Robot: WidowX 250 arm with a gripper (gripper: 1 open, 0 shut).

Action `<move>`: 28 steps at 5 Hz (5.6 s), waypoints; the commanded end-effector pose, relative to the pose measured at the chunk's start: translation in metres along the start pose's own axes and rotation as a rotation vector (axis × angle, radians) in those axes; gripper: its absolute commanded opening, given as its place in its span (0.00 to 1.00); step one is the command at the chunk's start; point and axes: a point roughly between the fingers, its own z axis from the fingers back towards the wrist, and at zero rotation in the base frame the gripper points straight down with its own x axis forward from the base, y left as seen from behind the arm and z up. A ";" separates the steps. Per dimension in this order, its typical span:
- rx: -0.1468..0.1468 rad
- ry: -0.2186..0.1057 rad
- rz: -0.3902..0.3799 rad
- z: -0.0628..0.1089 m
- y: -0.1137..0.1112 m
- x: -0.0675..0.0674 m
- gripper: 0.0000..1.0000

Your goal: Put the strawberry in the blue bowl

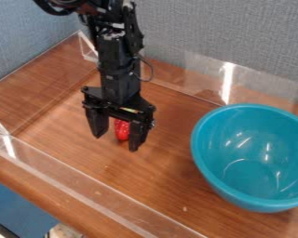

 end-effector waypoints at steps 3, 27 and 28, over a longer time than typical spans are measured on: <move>0.009 -0.095 -0.033 0.018 -0.008 0.005 1.00; 0.084 -0.151 -0.208 0.035 -0.073 0.086 0.00; 0.085 -0.156 -0.231 0.037 -0.080 0.085 0.00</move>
